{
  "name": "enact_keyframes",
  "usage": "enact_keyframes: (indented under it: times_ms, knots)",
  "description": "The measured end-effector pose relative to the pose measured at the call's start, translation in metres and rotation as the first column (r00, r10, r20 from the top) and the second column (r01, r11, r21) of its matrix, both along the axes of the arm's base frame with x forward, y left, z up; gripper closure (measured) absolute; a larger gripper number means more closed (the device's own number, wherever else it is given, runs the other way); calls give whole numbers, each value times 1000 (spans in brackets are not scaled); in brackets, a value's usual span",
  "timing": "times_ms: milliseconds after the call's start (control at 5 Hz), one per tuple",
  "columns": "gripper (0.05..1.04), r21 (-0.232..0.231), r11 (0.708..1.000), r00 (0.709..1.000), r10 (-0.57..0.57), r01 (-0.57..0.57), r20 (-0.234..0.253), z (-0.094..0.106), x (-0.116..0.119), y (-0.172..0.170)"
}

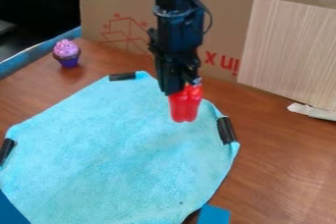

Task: Put the object to the right edge of the cloth

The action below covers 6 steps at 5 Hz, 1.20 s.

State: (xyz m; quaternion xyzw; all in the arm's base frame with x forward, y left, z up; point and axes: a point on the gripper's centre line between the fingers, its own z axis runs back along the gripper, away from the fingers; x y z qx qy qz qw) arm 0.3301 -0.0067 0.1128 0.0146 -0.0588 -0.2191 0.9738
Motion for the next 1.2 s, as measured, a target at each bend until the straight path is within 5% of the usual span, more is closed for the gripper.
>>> enact_keyframes:
  times_ms: [400,600,800,1000,1200]
  knots:
    - [979,1,999,995,-32,33,-98,-30,-4,4]
    - [805,-21,999,994,-32,30,-108,-30,-2,11]
    - [531,-56,998,992,-48,42,-119,-26,-3,9]
    - [235,-91,995,995,-58,51,-78,-4,-6,9]
    - [75,-141,988,998,-67,67,8,29,-12,16]
